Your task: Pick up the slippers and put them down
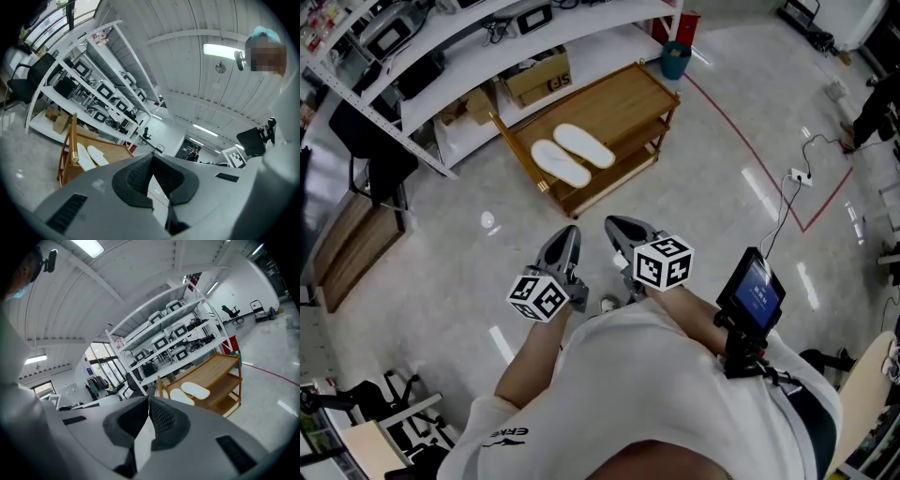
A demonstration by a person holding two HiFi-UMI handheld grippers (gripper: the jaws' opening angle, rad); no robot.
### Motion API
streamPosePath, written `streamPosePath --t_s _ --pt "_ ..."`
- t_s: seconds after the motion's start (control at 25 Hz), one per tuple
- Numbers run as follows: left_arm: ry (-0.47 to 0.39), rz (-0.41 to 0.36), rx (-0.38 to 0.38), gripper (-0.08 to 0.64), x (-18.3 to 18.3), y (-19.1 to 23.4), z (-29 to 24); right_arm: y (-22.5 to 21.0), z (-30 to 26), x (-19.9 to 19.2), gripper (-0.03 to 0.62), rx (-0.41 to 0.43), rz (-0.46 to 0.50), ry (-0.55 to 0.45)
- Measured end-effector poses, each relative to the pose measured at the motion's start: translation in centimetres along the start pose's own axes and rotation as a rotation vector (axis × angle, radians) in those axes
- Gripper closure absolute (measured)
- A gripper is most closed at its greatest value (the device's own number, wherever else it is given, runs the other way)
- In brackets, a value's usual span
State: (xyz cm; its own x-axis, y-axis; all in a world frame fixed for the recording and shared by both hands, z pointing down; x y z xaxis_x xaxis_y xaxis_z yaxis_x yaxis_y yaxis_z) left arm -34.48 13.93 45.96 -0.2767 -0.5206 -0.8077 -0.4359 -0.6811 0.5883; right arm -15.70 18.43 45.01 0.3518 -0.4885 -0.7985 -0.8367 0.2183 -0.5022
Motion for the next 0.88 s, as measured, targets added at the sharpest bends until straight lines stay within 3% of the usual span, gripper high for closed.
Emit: streamPosePath --t_s 0.28,0.88 --pt "-0.006 0.003 0.054 0.555 1.3 1.9 -3.4 -2.8 -2.9 2.9 0.586 0.036 0.007 0.021" --pt "0.023 0.070 0.238 0.555 2.4 6.7 -13.5 -13.4 -9.5 9.8 0.586 0.077 -0.043 0.110"
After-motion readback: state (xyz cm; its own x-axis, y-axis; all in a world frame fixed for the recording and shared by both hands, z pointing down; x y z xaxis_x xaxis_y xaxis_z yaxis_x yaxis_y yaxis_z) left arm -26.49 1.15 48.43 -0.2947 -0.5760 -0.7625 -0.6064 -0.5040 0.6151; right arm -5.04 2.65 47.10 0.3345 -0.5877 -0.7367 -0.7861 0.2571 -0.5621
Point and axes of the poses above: the fingertips, and each gripper's own axes: z backward along the fingers, y to its left, x out of its top, the point moved 9 cm from there along z, backward along the fingers, and after that the axes turned 2 degrees about y, right-handed, at the moved point
